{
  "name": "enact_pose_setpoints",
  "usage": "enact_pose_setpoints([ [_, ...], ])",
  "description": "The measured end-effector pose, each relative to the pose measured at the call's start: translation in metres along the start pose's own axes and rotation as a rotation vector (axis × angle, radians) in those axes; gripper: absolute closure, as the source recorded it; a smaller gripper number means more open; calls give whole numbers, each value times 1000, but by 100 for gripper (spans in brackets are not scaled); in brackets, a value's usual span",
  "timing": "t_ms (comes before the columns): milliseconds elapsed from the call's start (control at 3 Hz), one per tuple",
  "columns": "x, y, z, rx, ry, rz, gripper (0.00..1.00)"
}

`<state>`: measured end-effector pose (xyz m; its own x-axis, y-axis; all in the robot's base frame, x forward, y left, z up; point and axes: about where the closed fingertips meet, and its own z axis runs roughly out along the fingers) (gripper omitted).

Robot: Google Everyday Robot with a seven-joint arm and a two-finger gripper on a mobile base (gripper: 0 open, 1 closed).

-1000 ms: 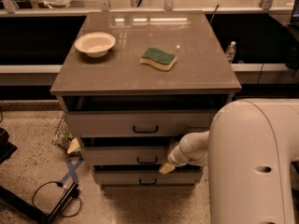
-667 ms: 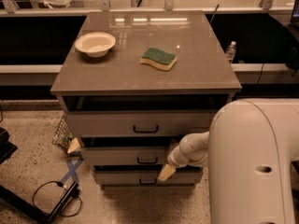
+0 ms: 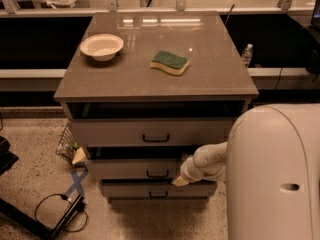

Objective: Open middle drawer

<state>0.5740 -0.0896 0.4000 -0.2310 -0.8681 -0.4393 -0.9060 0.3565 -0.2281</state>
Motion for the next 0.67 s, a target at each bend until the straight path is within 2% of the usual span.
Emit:
enact_pose_setpoints([
  [667, -3, -2, -7, 0, 0, 0, 87],
])
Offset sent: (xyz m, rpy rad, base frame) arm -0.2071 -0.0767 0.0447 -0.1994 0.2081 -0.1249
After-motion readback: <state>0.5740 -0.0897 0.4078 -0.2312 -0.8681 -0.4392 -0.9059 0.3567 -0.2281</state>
